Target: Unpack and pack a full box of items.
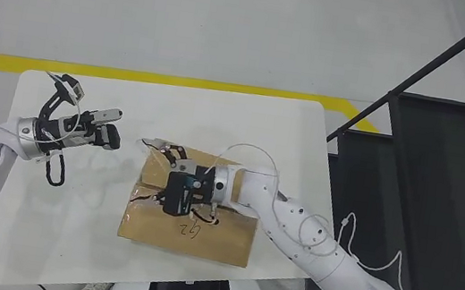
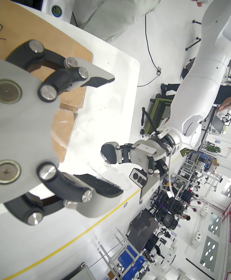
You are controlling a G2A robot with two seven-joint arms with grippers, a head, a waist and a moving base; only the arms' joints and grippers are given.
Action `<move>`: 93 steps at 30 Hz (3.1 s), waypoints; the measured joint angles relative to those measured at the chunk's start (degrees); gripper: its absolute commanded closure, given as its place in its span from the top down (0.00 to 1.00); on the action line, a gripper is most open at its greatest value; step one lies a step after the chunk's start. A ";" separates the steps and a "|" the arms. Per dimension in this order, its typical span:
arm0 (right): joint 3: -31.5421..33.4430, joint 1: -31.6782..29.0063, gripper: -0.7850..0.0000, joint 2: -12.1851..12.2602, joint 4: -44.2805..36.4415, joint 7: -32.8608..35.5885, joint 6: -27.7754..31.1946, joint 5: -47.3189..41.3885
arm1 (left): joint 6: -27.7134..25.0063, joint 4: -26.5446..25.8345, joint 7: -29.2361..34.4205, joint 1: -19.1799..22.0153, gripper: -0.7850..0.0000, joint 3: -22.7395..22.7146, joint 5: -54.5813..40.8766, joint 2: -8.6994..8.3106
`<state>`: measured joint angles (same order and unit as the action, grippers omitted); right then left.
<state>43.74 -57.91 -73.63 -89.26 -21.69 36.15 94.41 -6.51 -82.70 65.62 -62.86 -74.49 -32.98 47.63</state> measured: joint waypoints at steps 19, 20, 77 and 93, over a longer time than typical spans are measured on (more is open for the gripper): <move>2.90 -1.38 1.00 0.66 -4.28 18.74 11.32 -13.27 | 1.72 -2.07 -3.07 -1.00 1.00 0.04 2.10 0.11; 3.33 -1.29 1.00 0.75 -5.04 19.70 11.29 -13.38 | 1.99 -2.28 -3.33 -1.02 1.00 0.08 2.46 0.13; -4.15 4.32 1.00 -1.32 -5.72 39.06 12.84 -18.28 | 3.02 -9.62 -24.62 -12.85 1.00 -10.57 9.05 0.24; -6.67 8.93 1.00 -2.68 -6.53 29.25 12.26 -10.23 | 3.66 -7.63 -22.76 -10.63 1.00 -9.23 10.46 0.93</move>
<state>37.07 -48.98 -76.32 -95.79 7.56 48.41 84.18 -2.85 -90.33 42.87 -73.49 -83.71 -22.52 48.56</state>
